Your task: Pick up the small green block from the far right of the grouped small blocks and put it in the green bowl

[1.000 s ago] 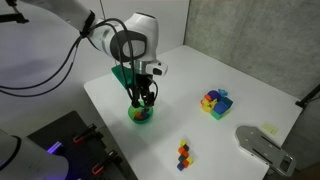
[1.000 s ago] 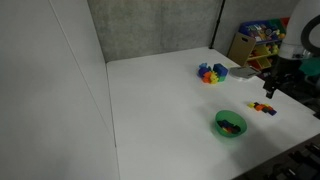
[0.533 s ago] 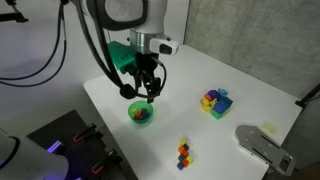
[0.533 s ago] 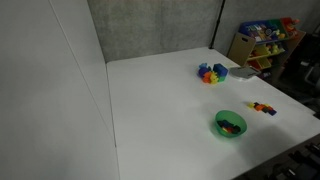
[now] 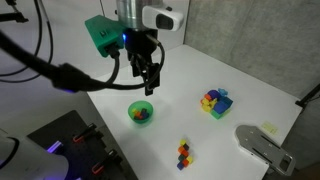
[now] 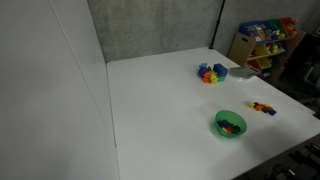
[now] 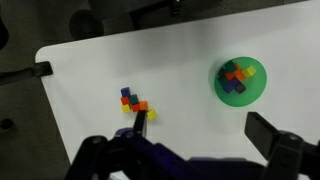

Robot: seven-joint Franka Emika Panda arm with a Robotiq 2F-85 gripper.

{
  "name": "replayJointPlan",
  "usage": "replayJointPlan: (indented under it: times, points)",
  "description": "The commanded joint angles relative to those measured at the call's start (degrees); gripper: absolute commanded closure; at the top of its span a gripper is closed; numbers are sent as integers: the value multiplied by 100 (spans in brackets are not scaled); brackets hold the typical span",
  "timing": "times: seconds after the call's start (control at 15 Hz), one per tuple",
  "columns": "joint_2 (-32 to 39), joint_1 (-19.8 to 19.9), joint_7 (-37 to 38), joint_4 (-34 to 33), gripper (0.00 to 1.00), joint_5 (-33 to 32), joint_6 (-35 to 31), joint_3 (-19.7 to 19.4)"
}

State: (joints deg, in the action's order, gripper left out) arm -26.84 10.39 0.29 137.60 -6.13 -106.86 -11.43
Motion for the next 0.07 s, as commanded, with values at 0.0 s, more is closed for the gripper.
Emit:
replayJointPlan:
  times: [0.0]
  points:
    - [22,50,-20,-3,0,21,8,48]
